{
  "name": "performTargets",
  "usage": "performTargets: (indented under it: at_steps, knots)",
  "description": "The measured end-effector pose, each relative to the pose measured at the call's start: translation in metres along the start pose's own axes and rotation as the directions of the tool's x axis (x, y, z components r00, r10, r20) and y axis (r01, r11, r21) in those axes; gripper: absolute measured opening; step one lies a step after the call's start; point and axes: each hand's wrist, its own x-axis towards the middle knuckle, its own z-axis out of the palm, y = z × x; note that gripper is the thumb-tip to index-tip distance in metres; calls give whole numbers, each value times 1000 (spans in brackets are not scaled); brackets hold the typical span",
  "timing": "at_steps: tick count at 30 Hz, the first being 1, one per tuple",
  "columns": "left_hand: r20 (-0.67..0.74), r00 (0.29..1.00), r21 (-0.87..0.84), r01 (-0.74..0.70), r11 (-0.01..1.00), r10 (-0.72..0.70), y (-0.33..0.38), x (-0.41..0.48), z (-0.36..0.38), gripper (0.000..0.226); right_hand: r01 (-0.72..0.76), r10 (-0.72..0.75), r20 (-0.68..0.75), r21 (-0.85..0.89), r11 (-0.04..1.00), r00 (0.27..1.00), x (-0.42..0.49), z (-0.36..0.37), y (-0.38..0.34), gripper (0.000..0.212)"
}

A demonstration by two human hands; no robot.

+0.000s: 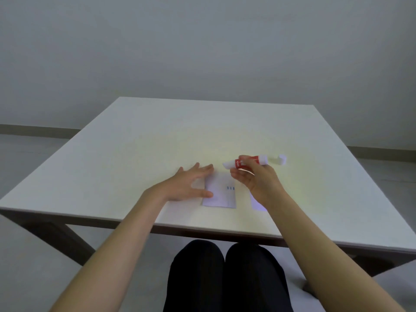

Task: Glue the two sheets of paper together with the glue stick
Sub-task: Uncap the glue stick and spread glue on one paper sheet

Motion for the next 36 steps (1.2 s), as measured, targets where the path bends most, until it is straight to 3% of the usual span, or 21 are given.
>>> performTargets:
  at_steps: [3, 5, 7, 13, 19, 25, 30, 36]
  knots:
    - [-8, 1000, 123, -29, 992, 30, -4, 2, 8, 82, 130, -151, -15, -433, 892, 988, 4, 11, 13, 10]
    - [-24, 999, 141, -38, 989, 42, -5, 0, 10, 85, 206, -265, 21, -690, 694, 964, 6, 18, 16, 11]
    - [-28, 999, 135, -37, 990, 41, -4, 0, 11, 87, 258, -318, 89, -799, 543, 944, 6, 24, 18, 10]
    - [-31, 999, 138, -32, 990, 36, -5, 3, 11, 91, 302, -349, 141, -831, 466, 927, -2, 30, 25, 11]
    - [-18, 1000, 50, -12, 999, 13, -5, 5, 11, 97, 379, -225, 309, -810, 446, 924, -18, 29, 33, 5]
    - [4, 1000, 162, -16, 987, 16, -5, 6, 9, 95, 271, -326, 97, -793, 546, 940, 0, 20, 20, 9]
    - [-14, 1000, 64, -18, 998, 19, -9, 5, 11, 103, 319, -228, 233, -804, 502, 946, -20, 20, 36, 6]
    - [9, 1000, 152, -16, 988, 15, -10, 8, 10, 100, 270, -344, 80, -792, 548, 935, -4, 12, 17, 5]
